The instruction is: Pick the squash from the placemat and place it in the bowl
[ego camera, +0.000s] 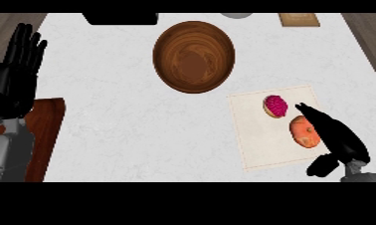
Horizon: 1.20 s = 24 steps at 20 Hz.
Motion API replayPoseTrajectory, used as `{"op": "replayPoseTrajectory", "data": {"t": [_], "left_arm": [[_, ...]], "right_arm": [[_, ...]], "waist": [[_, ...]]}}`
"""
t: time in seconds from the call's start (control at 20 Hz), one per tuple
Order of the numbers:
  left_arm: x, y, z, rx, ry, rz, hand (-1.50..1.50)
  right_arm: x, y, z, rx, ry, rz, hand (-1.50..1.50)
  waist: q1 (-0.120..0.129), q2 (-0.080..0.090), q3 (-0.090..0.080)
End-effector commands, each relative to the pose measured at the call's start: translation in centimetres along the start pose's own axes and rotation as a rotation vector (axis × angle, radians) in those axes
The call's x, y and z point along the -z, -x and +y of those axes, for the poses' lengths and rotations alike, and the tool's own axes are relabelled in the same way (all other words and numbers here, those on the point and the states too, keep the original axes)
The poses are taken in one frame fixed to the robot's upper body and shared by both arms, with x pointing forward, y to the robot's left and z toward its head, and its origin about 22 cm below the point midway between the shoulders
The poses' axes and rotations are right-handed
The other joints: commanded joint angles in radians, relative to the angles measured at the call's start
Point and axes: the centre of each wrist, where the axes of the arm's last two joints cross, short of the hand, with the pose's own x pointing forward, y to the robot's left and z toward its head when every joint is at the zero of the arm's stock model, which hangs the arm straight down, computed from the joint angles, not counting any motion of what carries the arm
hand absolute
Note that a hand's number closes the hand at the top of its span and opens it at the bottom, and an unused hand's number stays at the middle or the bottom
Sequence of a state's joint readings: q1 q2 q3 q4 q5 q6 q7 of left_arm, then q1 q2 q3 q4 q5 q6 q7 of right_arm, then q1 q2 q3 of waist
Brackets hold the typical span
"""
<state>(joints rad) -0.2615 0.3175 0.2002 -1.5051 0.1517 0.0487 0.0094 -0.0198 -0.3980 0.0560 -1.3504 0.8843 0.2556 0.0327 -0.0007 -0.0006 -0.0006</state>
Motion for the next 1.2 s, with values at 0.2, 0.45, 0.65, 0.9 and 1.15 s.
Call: {"op": "replayPoseTrajectory", "data": {"t": [0.2, 0.45, 0.65, 0.9, 1.15], "left_arm": [[0.0, 0.4, -1.0, 0.007, -0.016, -0.002, 0.0], [-0.7, -0.2, 1.8, 0.011, 0.002, -0.007, 0.0], [0.2, 0.3, 0.8, -0.007, 0.013, -0.008, 0.0], [0.6, -0.8, -1.9, -0.034, 0.062, -0.055, 0.0], [0.7, 0.0, -2.2, -0.021, 0.065, -0.024, 0.0]], "right_arm": [[1.0, 1.6, -0.5, -0.038, 0.11, -0.104, 1.5], [0.1, 1.3, 1.3, -0.05, 0.15, -0.103, 1.5], [4.3, 4.4, -4.8, -0.102, 0.145, -0.107, 1.5], [2.7, 9.3, -16.1, -0.185, 0.114, -0.079, 1.5], [4.2, 9.7, -18.2, -0.22, 0.195, -0.113, 1.5]], "waist": [[0.0, 0.001, 0.001], [-0.001, 0.0, 0.001], [0.018, 0.007, 0.002], [0.086, 0.028, 0.007], [0.081, 0.028, 0.007]]}}
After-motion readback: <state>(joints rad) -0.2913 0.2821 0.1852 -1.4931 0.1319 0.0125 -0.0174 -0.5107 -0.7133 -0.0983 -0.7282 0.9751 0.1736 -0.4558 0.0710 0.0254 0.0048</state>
